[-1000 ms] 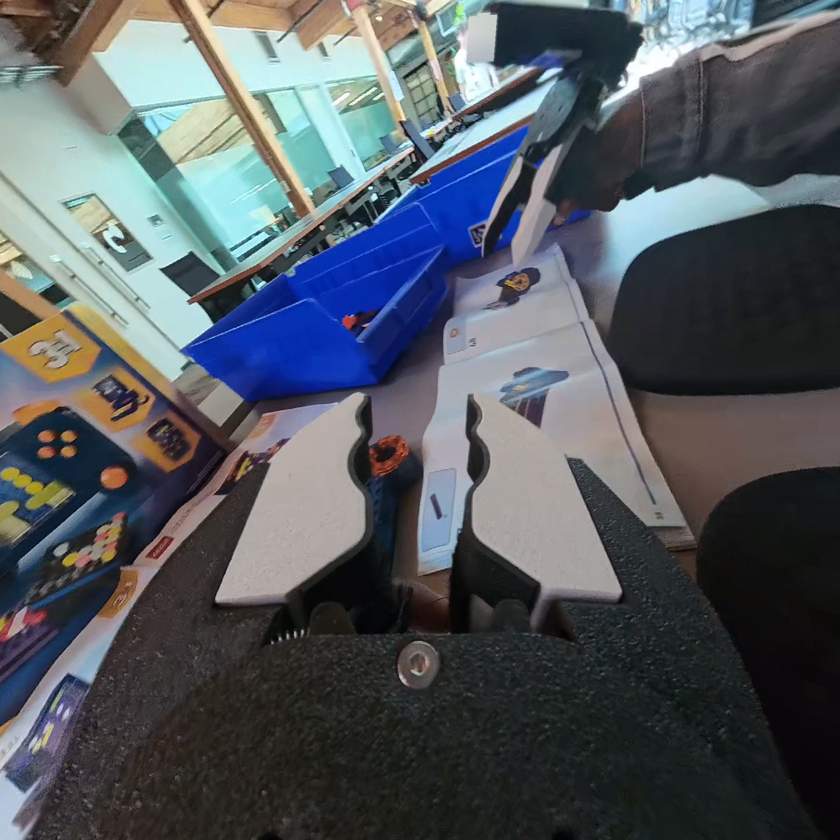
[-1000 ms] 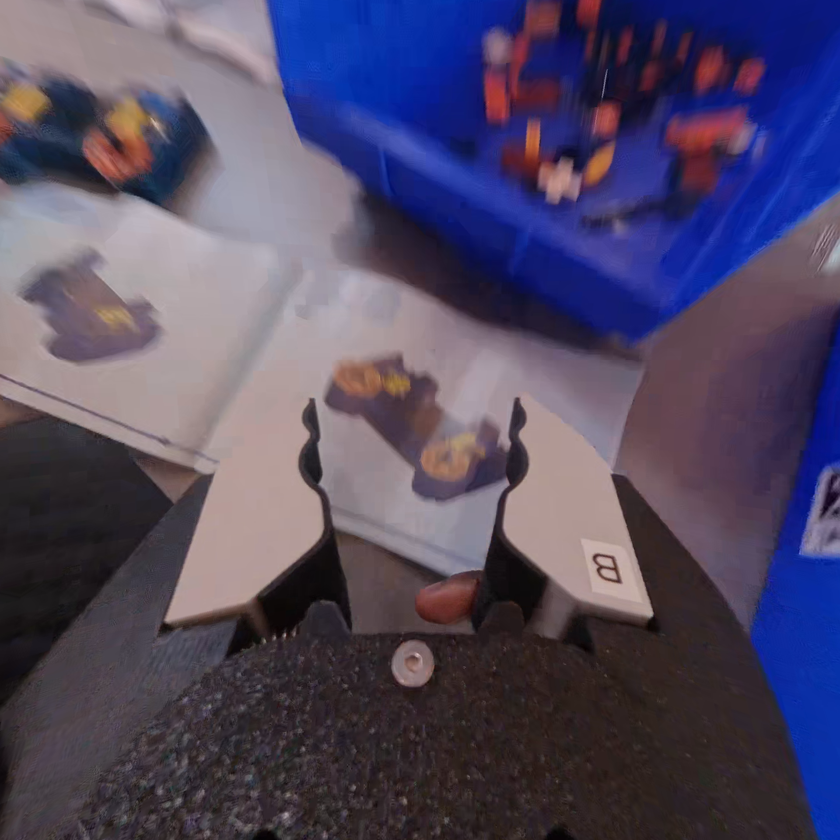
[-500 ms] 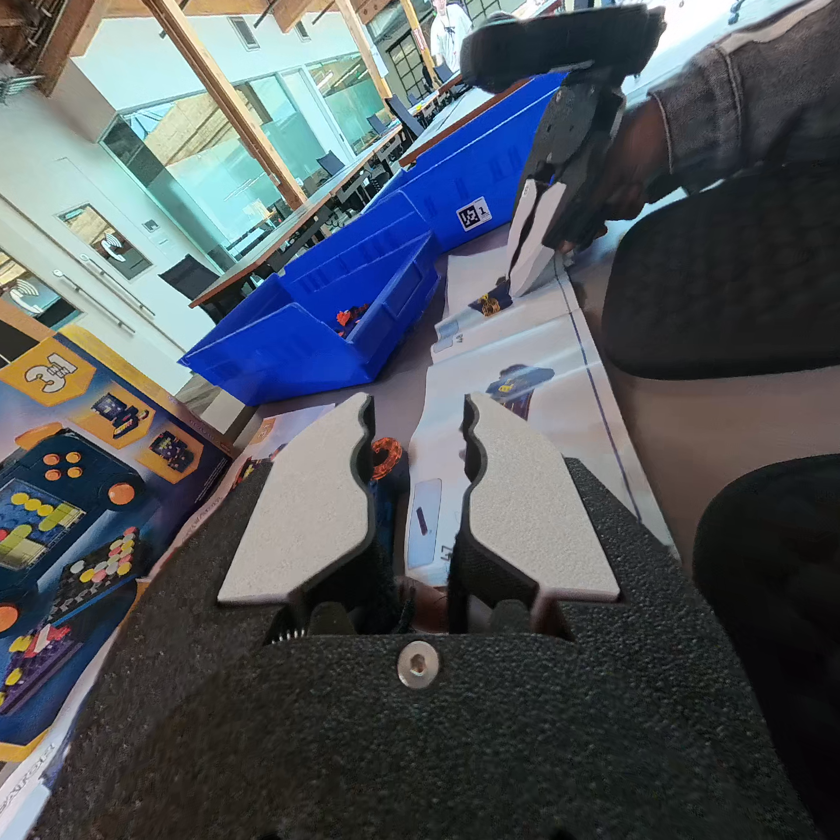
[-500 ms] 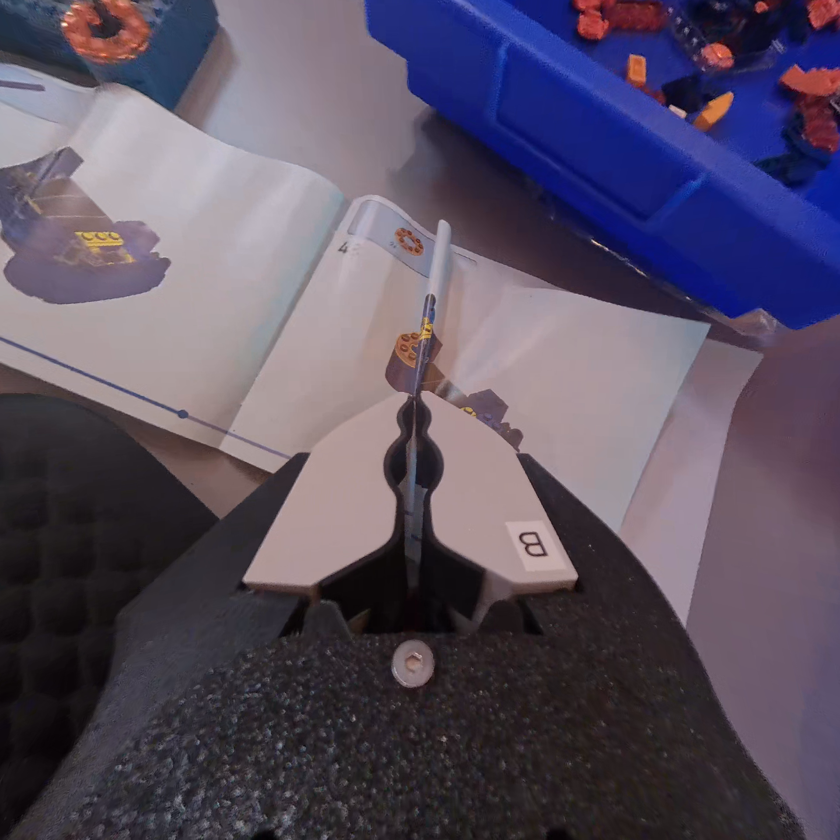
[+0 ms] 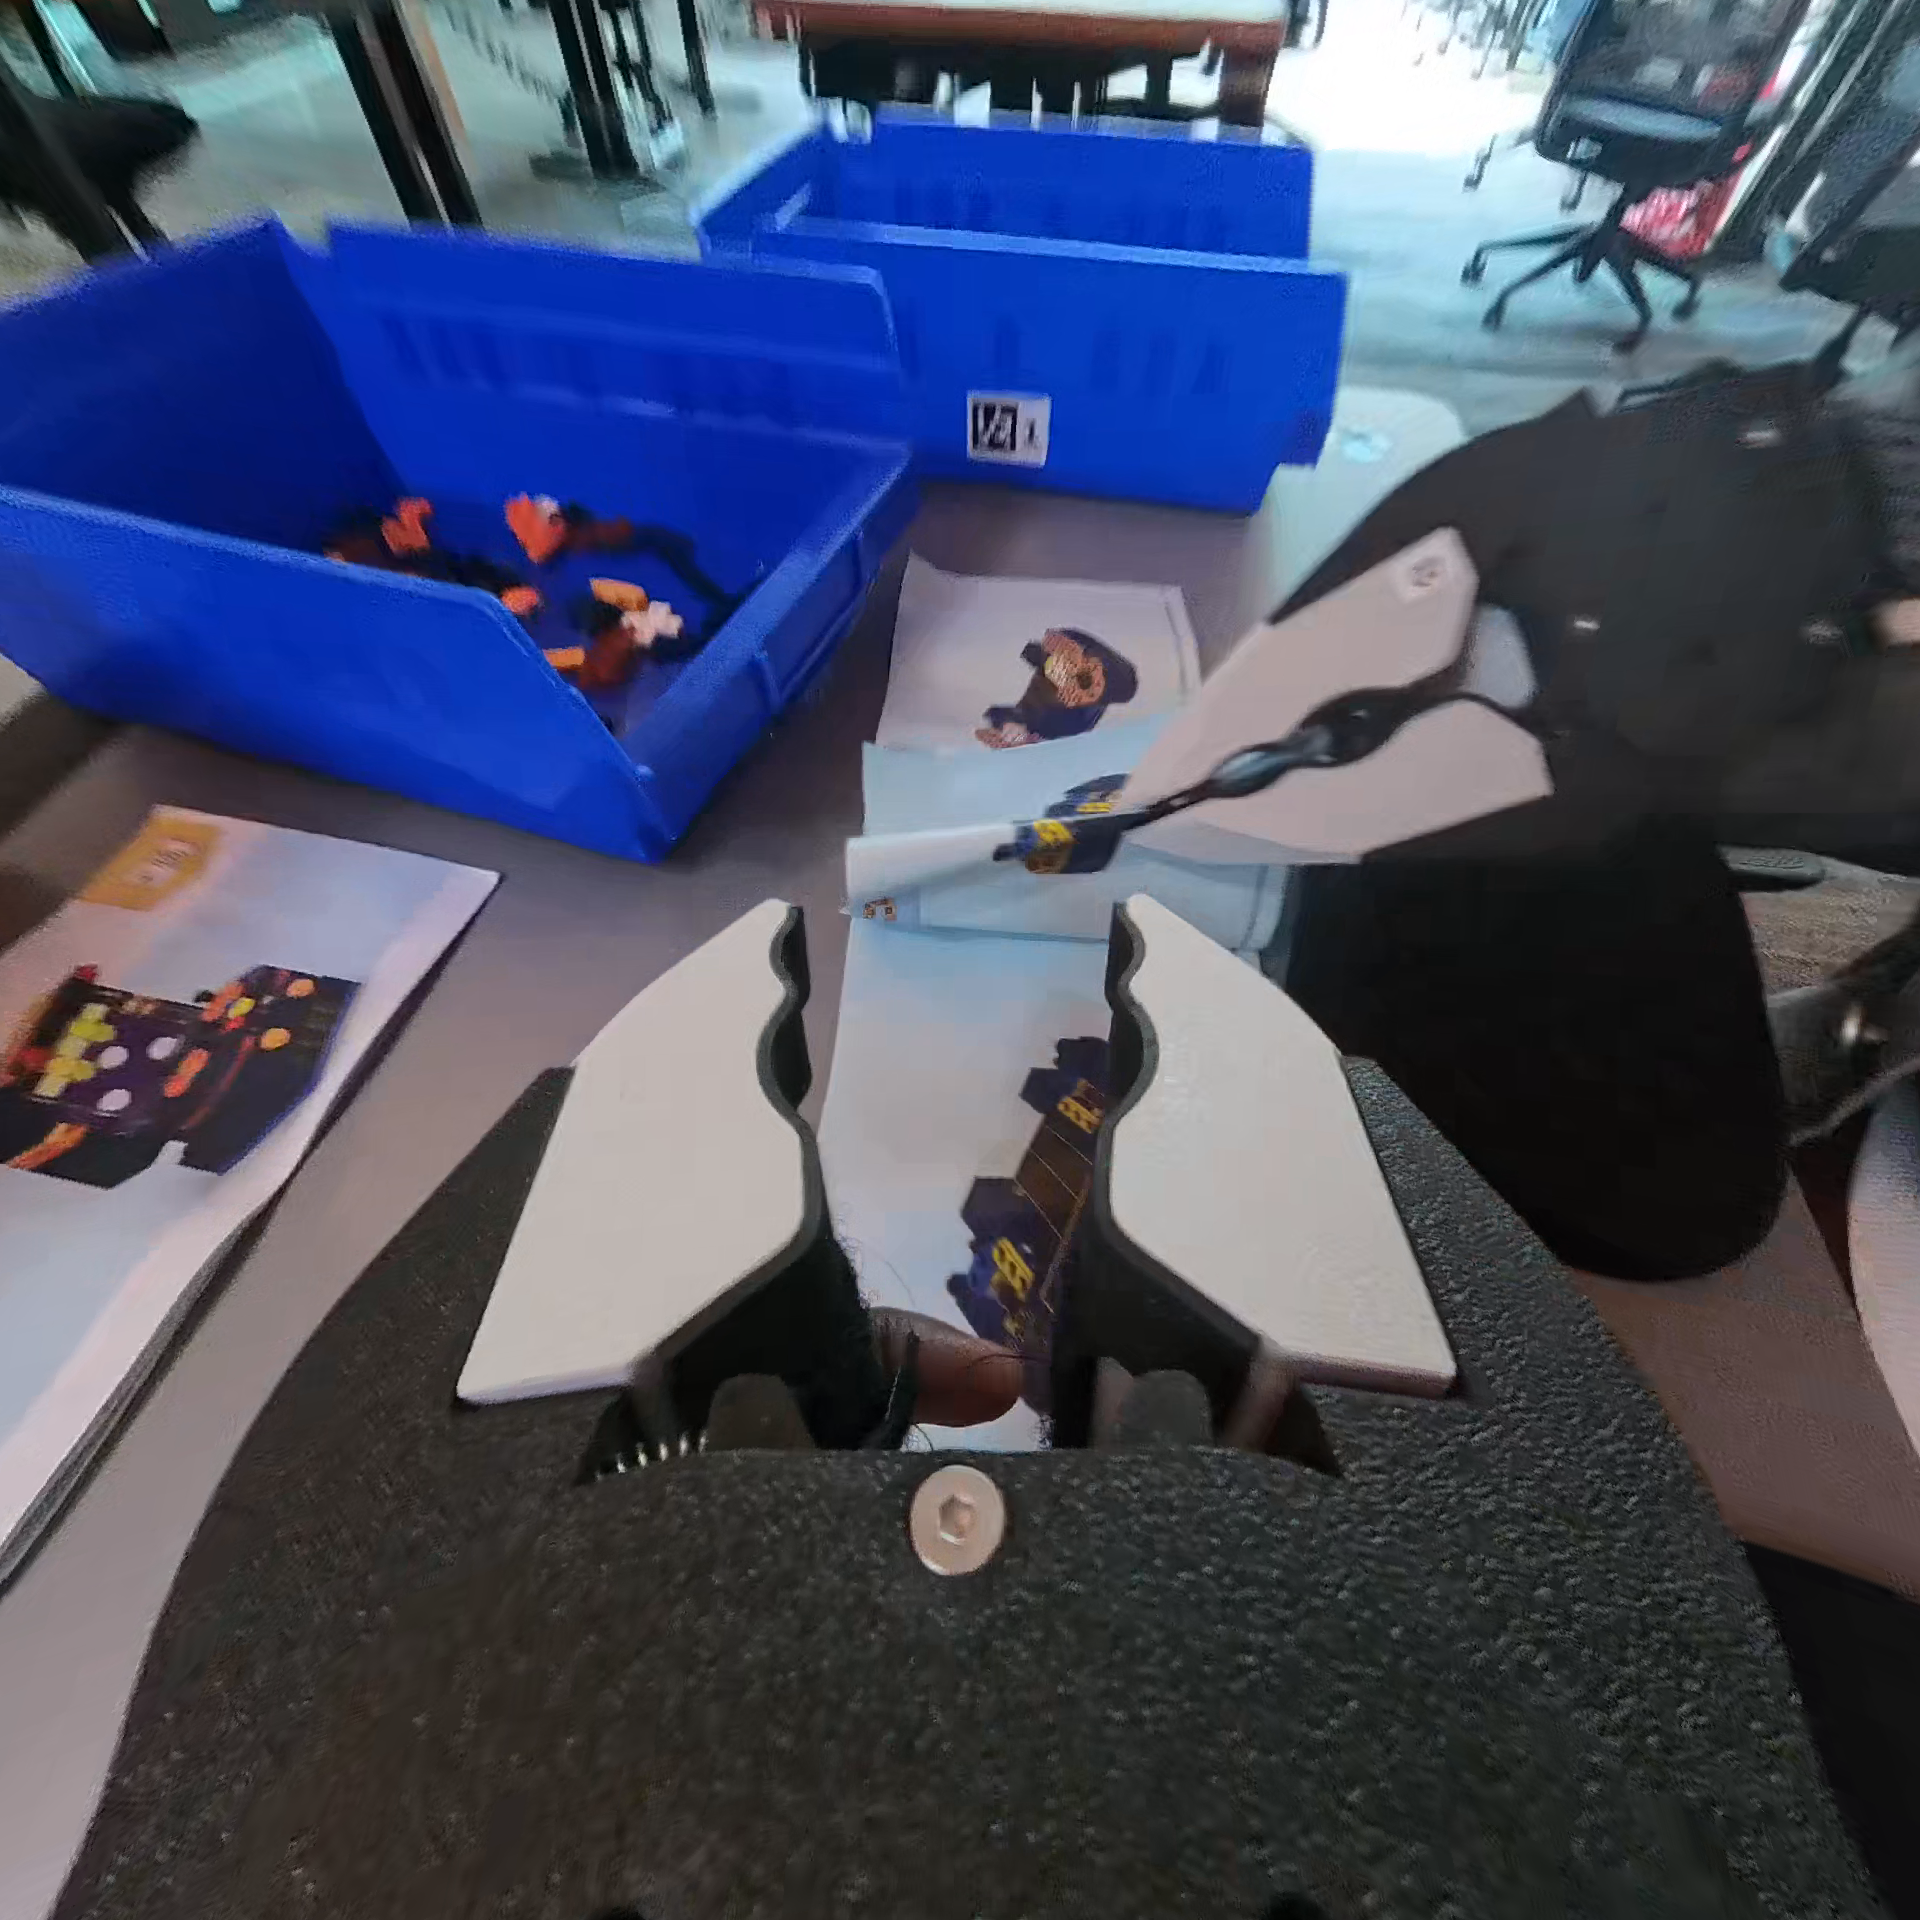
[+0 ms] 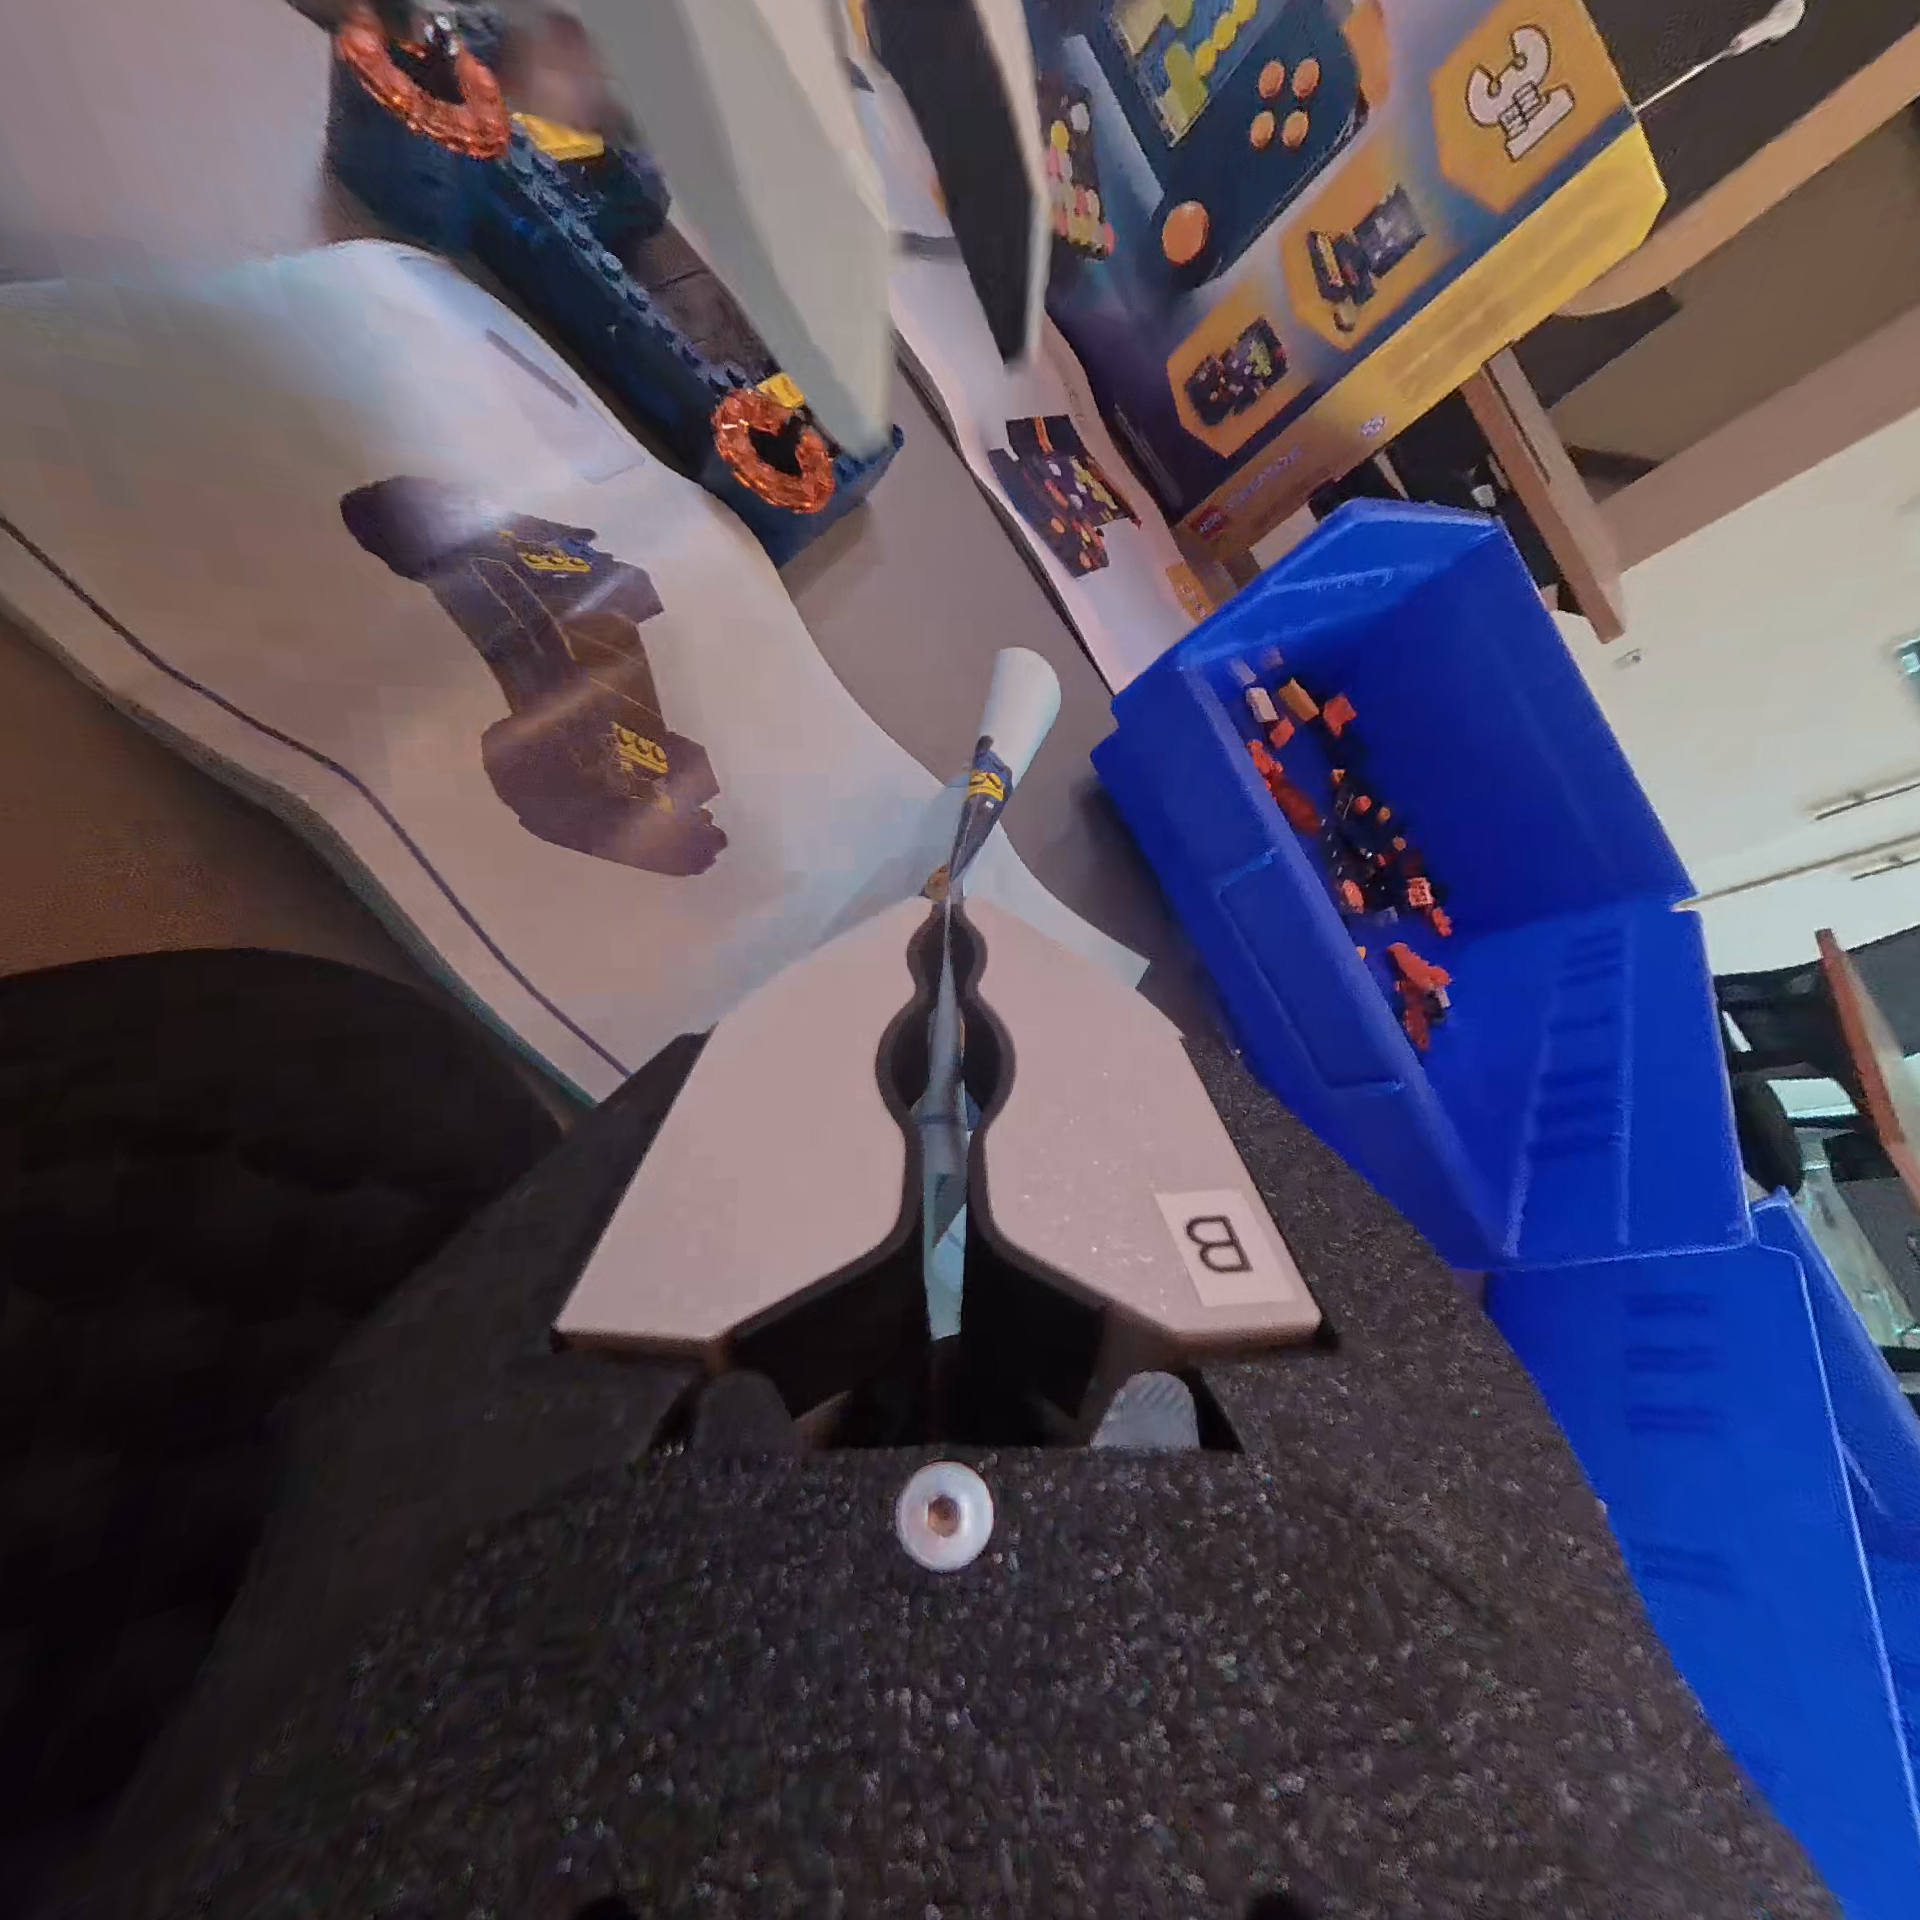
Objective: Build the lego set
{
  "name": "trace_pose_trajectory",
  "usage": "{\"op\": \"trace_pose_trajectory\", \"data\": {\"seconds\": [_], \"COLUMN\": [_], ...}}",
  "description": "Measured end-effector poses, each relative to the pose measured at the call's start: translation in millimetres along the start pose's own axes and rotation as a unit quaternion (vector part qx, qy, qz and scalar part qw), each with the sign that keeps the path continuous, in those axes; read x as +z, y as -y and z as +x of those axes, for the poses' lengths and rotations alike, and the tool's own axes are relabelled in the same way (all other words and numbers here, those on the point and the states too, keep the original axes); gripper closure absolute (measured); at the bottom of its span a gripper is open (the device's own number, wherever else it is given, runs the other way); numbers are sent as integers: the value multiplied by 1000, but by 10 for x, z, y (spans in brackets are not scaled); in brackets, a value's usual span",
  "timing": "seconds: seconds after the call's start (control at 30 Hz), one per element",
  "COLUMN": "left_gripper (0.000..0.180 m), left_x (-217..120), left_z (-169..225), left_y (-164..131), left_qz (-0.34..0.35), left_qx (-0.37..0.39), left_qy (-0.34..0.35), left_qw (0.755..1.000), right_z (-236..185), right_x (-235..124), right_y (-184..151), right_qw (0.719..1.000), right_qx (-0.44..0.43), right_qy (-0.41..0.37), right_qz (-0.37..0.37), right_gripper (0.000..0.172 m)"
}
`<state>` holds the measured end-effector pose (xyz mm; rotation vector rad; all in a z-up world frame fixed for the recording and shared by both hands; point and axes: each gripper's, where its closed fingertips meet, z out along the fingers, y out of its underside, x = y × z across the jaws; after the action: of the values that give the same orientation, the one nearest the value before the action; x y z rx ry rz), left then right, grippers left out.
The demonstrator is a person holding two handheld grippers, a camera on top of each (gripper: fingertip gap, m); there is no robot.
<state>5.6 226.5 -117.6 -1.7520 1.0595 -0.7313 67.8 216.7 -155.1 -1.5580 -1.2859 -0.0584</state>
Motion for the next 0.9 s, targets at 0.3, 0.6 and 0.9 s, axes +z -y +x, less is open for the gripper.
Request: {"op": "trace_pose_trajectory", "data": {"seconds": [0.3, 0.6, 0.9], "left_gripper": [160, 174, 172], "left_x": [524, 359, 236], "left_z": [-155, -128, -143], "left_y": [-196, -315, -428], "left_qz": [-100, -103, -128], "left_qx": [-85, 13, 42], "left_qy": [-92, -102, -71], "left_qw": [987, 989, 988], "right_z": [-56, 204, -100], "right_x": [-3, -325, -342], "right_y": [51, 211, -225], "right_qw": [1000, 923, 787], "right_qx": [2, 296, 465], "right_qy": [11, 176, 404], "right_qz": [12, 171, 38], "right_gripper": [170, 111, 91]}}
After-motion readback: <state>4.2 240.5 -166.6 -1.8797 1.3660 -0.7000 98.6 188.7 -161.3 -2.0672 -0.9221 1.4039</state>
